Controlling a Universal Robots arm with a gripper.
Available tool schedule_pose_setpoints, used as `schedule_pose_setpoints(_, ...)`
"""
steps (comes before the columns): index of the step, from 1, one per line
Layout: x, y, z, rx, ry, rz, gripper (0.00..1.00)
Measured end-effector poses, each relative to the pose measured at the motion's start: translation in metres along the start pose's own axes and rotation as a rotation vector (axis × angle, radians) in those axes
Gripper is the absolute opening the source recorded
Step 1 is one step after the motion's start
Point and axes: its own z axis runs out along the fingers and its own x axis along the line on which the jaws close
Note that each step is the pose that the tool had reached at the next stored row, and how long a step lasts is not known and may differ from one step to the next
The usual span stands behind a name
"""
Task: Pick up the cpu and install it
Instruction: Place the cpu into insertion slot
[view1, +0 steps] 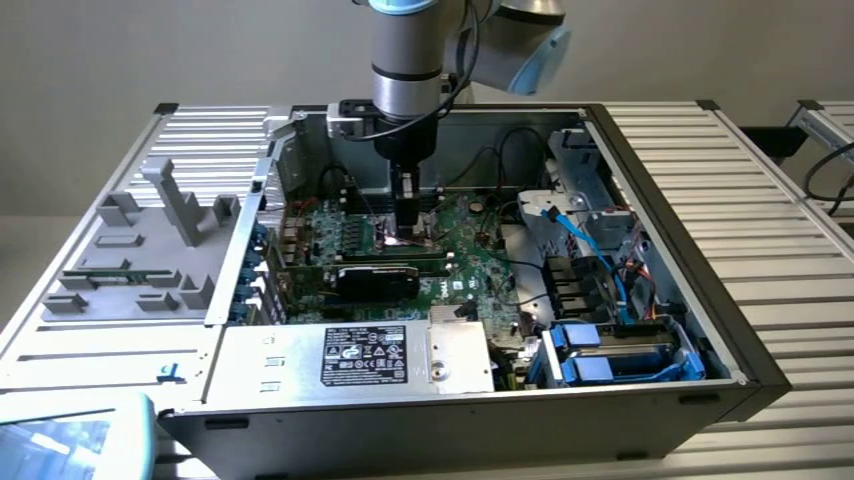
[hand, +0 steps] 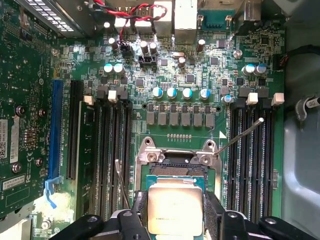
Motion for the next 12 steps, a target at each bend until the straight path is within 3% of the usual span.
schedule_pose_setpoints(12, -0.0007, 0.0011, 0.0044, -0.0001, 0.0000, 0.000, 0.55)
